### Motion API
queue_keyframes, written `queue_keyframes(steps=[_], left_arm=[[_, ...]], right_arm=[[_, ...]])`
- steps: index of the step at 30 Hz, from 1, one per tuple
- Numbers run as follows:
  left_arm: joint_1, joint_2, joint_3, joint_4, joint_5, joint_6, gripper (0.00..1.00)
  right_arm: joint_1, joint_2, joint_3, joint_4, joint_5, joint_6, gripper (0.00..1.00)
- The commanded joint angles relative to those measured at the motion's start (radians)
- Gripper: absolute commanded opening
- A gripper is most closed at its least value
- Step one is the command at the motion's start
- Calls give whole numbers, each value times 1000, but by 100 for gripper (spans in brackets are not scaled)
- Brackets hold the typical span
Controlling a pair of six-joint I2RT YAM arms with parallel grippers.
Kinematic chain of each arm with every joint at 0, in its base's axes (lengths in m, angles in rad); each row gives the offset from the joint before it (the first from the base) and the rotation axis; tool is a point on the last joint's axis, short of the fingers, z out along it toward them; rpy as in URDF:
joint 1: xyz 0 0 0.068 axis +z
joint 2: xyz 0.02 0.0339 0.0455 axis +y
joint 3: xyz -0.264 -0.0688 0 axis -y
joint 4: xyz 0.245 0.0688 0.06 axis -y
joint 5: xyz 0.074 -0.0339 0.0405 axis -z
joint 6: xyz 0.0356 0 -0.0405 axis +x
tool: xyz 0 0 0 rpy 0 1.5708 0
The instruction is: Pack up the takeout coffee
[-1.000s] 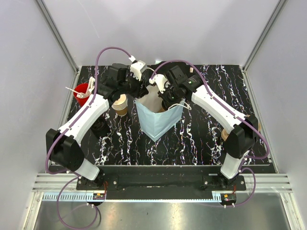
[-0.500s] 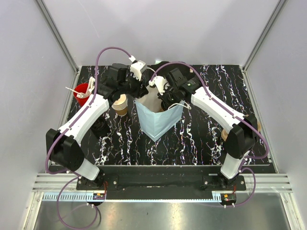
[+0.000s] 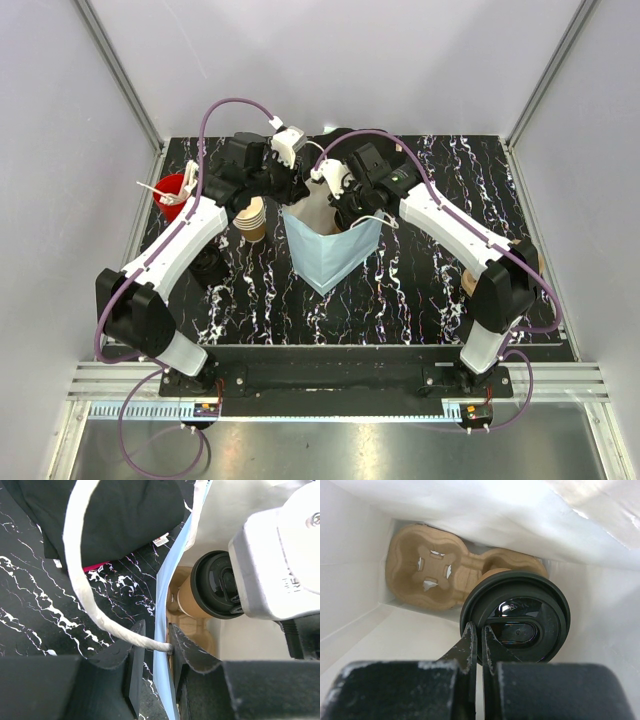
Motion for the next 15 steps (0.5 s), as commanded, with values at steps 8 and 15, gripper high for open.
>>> queue_keyframes(steps=[8, 15], left_arm=[[-4, 3, 33, 32, 8, -9, 28], [-4, 2, 36, 29, 11, -9, 28]], right_arm=[[-8, -53, -13, 53, -18, -21, 0], [-7, -53, -23, 65, -23, -26, 0]])
